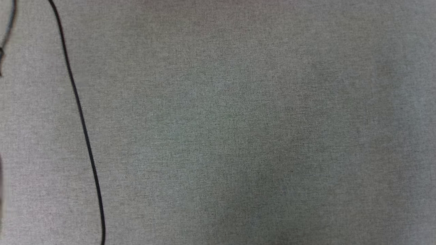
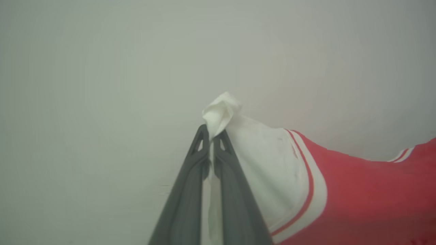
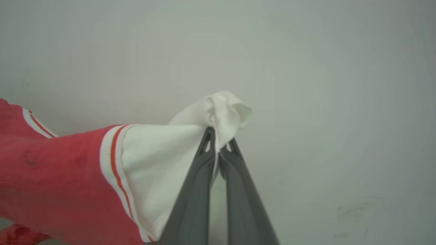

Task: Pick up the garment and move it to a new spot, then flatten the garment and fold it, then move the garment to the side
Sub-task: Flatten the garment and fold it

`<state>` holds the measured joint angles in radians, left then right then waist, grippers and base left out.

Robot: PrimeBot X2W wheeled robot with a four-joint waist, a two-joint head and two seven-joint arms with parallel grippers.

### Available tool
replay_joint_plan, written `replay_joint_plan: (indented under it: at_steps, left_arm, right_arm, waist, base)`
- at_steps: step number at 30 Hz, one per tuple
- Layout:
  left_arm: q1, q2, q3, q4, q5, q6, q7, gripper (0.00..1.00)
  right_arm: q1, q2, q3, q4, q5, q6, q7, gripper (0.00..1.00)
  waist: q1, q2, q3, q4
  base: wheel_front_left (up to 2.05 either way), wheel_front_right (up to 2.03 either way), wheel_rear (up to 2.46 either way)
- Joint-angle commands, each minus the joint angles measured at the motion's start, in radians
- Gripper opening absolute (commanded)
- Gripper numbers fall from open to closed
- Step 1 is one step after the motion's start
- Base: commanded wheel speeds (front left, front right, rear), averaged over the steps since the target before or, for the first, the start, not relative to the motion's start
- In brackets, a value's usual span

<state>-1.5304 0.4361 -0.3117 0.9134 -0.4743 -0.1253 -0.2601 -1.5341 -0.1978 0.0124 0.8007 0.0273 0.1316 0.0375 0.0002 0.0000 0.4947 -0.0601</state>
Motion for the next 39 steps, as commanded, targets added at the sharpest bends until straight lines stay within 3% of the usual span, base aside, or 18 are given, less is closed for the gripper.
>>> replay_joint_plan:
  at_steps: [1,9,17,23,28,39]
  left_arm:
    - [0.057,-0.013,-0.001,0.001,-0.018,-0.004,-0.006,0.0]
    - [0.346,-0.044,-0.04,-0.105,-0.127,-0.005,-0.007,0.0]
    - [0.725,-0.047,0.039,-0.312,-0.133,-0.005,-0.006,0.0]
    - [0.983,-0.075,0.112,-0.457,-0.103,-0.005,-0.006,0.0]
    - [1.169,-0.098,0.186,-0.551,-0.076,-0.005,-0.006,0.0]
    - [1.502,-0.153,0.203,-0.602,-0.07,-0.005,-0.006,0.0]
  right_arm:
    - [0.04,0.013,0.019,0.039,0.021,-0.002,-0.021,0.0]
    - [0.252,0.034,0.116,0.126,0.135,-0.002,-0.118,0.0]
    - [0.57,-0.02,0.146,0.05,0.281,-0.002,-0.191,0.0]
    - [0.807,-0.061,0.116,-0.048,0.36,-0.002,-0.205,0.0]
    - [1.005,-0.055,0.078,-0.139,0.395,-0.001,-0.191,0.0]
    - [1.383,0.018,-0.029,-0.331,0.413,-0.002,-0.126,0.0]
  waist:
    - [-0.0002,0.0,0.003,0.003]
    - [-0.0002,0.0,-0.03,0.026]
    - [-0.0002,0.0,-0.112,0.048]
    - [-0.0002,0.0,-0.189,0.06]
    - [-0.0002,0.0,-0.258,0.06]
    - [-0.0002,0.0,-0.384,0.048]
  base:
    - [0.0,0.0,0.0]
    - [0.0,0.0,0.0]
    - [0.0,0.0,0.0]
    - [0.0,0.0,0.0]
    - [0.0,0.0,0.0]
    - [0.0,0.0,0.0]
